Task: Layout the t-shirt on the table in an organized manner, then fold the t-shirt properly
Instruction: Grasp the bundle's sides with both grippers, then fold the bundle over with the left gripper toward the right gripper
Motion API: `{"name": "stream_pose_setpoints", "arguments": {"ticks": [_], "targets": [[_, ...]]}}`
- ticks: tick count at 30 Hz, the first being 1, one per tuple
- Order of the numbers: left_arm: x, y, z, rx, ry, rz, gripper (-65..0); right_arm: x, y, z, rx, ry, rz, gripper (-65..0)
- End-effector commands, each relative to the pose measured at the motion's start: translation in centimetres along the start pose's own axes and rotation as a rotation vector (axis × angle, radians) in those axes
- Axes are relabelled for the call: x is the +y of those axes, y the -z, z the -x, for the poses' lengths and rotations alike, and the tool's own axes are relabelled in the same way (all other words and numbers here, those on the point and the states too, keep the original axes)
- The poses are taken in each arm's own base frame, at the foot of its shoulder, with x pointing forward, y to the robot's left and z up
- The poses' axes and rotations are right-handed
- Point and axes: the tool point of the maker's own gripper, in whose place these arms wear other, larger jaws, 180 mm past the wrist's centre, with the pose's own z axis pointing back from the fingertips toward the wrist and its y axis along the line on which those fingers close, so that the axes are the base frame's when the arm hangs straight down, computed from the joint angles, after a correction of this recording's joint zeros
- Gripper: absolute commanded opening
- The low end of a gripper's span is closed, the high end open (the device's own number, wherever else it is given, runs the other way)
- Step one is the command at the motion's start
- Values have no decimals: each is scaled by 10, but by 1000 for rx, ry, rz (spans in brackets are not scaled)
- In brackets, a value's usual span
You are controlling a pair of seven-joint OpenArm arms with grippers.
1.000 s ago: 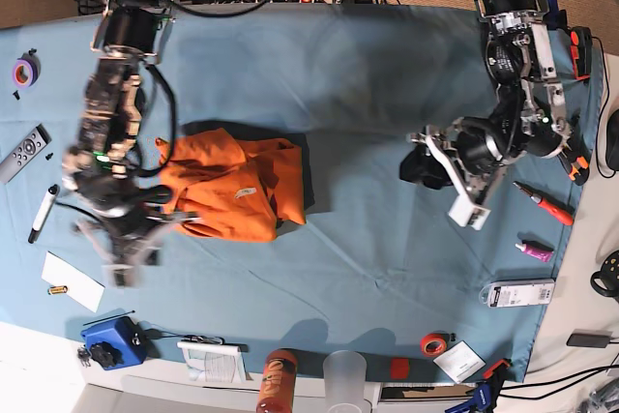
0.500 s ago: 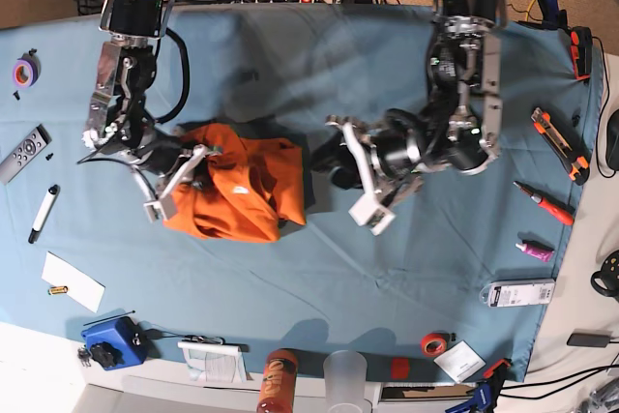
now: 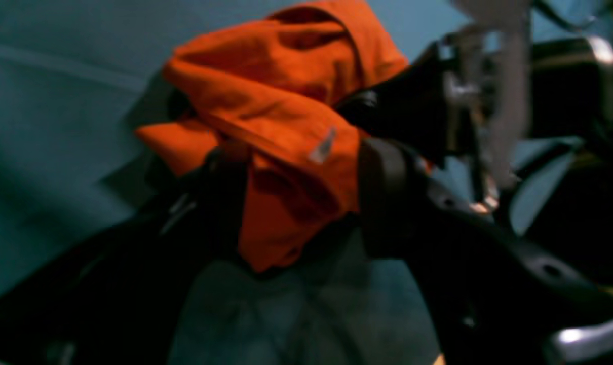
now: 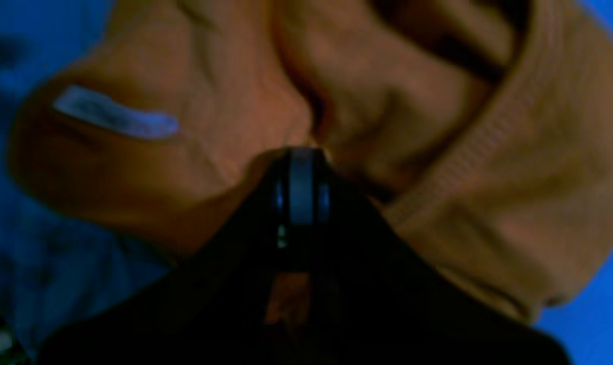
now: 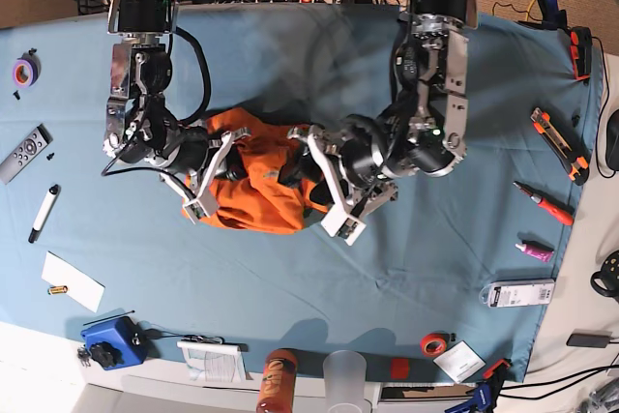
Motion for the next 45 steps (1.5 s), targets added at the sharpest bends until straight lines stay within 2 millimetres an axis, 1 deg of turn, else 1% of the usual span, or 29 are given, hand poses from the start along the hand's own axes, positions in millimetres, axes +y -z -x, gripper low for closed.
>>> {"name": "stream_pose_setpoints", "arguments": {"ticks": [1,6,10,12,14,17,19,20,23,28,30,33,35,37,40,42,43,45], "targets": [[-8,0,-19,-52,21,5,-284,0,-5,-19,-57,-29,-5,-650],[-5,13,-4,35,54,-113,-285,9,0,-15,-25,-54,-24,-650],[-7,33,9,81,64,-186,-284,22,9,-10,15,-102,-44,-650],[2,39,20,120,47,-230,-276,28,14,-5,47,-135,-43,-650],[15,39,23,141,28,-295,-276,30,17,0,77,-165,-33,-650],[37,31,12,134,33,-421,-276,25,18,4,102,-176,-1,-650],[45,27,6,140,17,-464,-276,21,18,5,109,-168,24,-650],[44,27,5,153,3,-459,-276,20,18,4,108,-167,29,-650],[33,31,7,165,-28,-396,-276,20,18,4,103,-165,28,-650],[34,35,15,190,-33,-392,-276,19,18,3,100,-158,34,-650],[35,37,22,213,-38,-393,-276,18,16,-1,89,-148,48,-650],[39,45,43,277,-58,-392,-276,19,9,-15,48,-163,67,-650],[40,50,59,326,-77,-382,-276,14,-1,-28,9,-164,111,-650],[38,54,72,367,-105,-363,-276,5,-13,-42,-33,-170,177,-650],[32,56,77,389,-129,-332,-286,-15,-31,-60,-109,-166,286,-650],[28,57,77,392,-142,-312,-339,-34,-41,-66,-148,-157,363,-650],[26,57,77,396,-148,-303,-381,-44,-45,-66,-154,-152,404,-650],[25,57,77,399,-152,-297,-496,-60,-53,-65,-156,-147,463,-650]]}}
